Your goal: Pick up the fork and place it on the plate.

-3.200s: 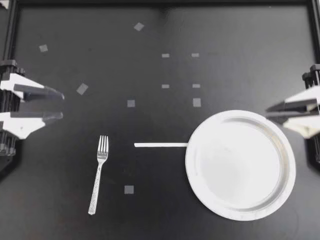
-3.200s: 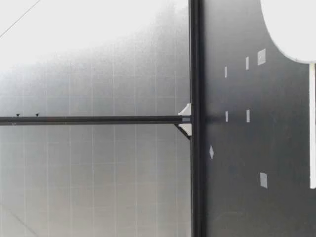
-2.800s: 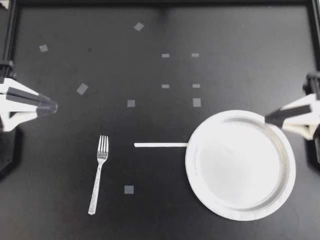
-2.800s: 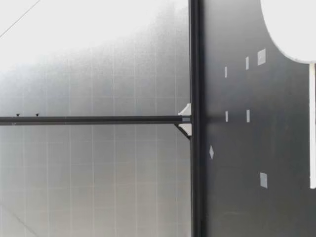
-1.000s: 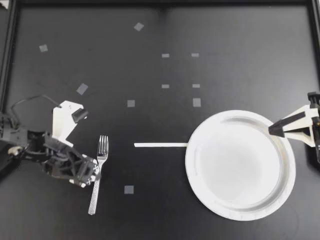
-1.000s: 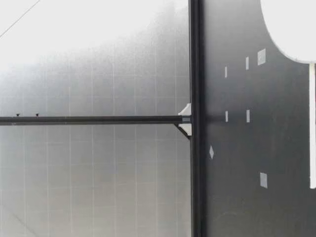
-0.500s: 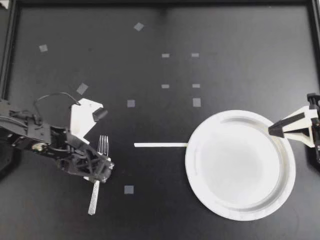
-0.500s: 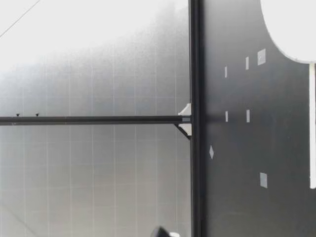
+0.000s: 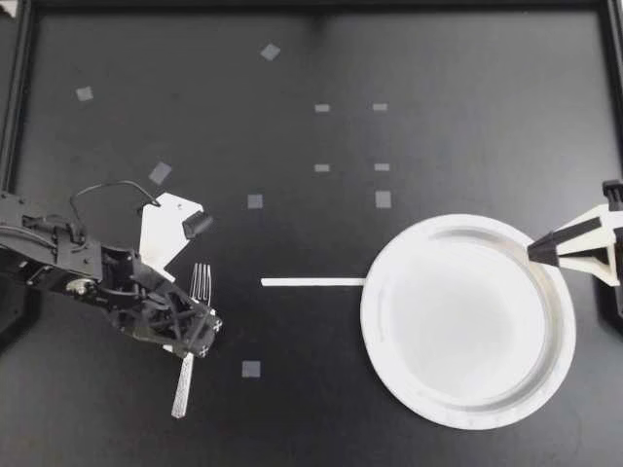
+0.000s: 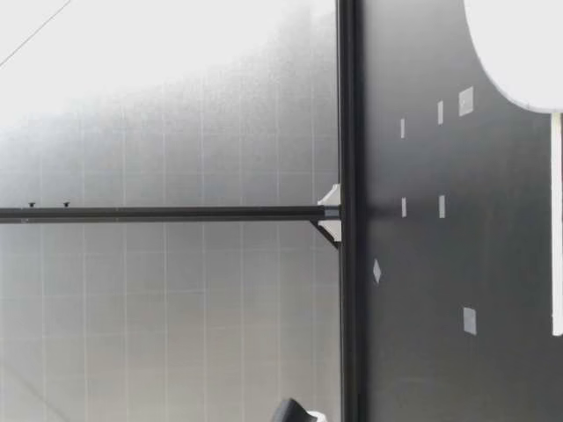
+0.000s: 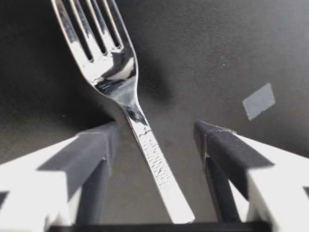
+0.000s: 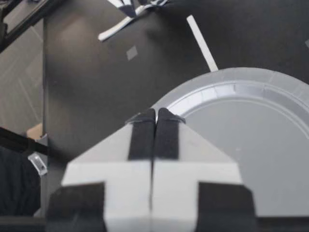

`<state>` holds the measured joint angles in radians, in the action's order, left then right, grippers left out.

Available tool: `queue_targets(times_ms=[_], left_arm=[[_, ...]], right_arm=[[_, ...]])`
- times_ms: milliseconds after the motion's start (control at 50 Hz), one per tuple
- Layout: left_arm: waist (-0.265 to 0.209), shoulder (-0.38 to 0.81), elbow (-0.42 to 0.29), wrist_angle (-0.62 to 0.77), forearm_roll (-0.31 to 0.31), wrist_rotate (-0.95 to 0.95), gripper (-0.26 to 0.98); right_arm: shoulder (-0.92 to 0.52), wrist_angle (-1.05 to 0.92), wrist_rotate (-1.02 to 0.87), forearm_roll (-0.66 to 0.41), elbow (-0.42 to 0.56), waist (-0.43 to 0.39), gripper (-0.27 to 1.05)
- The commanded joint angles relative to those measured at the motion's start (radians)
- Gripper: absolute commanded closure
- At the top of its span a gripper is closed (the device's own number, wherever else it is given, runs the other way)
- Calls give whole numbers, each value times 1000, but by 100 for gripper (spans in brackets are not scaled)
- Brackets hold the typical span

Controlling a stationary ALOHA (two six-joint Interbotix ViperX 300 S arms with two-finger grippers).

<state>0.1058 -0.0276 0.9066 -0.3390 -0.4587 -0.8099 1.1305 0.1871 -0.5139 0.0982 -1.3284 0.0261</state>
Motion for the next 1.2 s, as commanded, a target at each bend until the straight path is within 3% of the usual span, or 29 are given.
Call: queue_targets(times_ms=[0, 520, 980, 1080, 1180], left_arm=[[-5, -3, -20, 6, 3, 0, 16], [-38, 43, -34, -52, 5, -2, 22], [-38, 60, -38, -100, 66, -2, 67], [-38, 23, -81, -110, 138, 0, 67], [-46, -37, -163, -166, 259, -3, 67]], right_arm=[[-3, -11, 3, 3, 3, 3, 94], [9, -21, 3, 5, -31, -3, 94], [15, -32, -3, 11, -41, -8, 94], [15, -43, -2, 9, -46, -8, 94], [15, -86, -2, 9, -43, -8, 94]])
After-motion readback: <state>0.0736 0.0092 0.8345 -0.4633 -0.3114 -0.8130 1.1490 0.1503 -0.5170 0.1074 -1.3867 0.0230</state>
